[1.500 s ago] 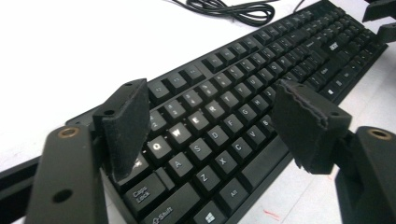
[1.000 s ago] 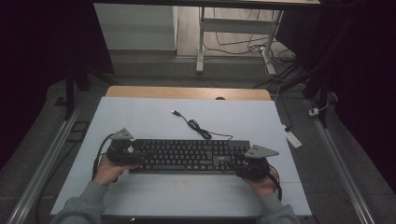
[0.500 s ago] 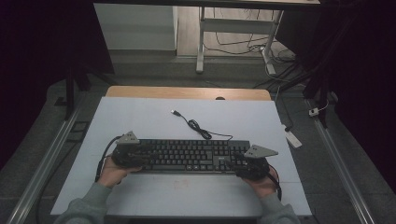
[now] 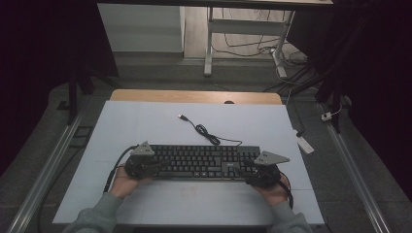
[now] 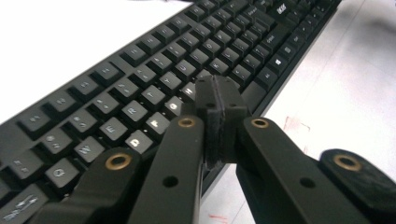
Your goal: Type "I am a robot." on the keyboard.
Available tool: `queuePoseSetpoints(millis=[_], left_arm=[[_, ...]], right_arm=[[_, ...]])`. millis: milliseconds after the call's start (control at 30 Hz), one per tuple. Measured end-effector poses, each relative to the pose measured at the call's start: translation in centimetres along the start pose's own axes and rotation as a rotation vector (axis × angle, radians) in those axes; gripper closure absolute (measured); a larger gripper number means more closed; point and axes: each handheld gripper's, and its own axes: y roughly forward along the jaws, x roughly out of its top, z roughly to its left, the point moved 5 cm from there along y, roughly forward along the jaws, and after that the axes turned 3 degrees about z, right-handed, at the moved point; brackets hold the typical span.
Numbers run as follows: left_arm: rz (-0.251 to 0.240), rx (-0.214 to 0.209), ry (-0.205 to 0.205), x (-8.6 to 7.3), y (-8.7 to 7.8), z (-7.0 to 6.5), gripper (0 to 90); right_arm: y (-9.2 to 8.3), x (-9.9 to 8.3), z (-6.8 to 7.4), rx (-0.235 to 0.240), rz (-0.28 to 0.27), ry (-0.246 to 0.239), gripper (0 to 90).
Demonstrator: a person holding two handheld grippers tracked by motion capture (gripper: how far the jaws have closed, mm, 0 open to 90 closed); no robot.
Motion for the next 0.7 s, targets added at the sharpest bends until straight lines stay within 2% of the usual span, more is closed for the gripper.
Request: queuePoseSetpoints(millis=[400,700], left_arm=[[0.061,-0.021,0.033,-0.2,2.2,-1.3,88.9],[0.084,-0.017,0.041,-0.4,3.0,-1.5,88.8]], right_arm=[[-0.2,-0.4,-0.2,-0.004,0.004,0.005,50.8],[0.0,-0.5,-0.1,-0.004,0.017,-0.005,50.8]])
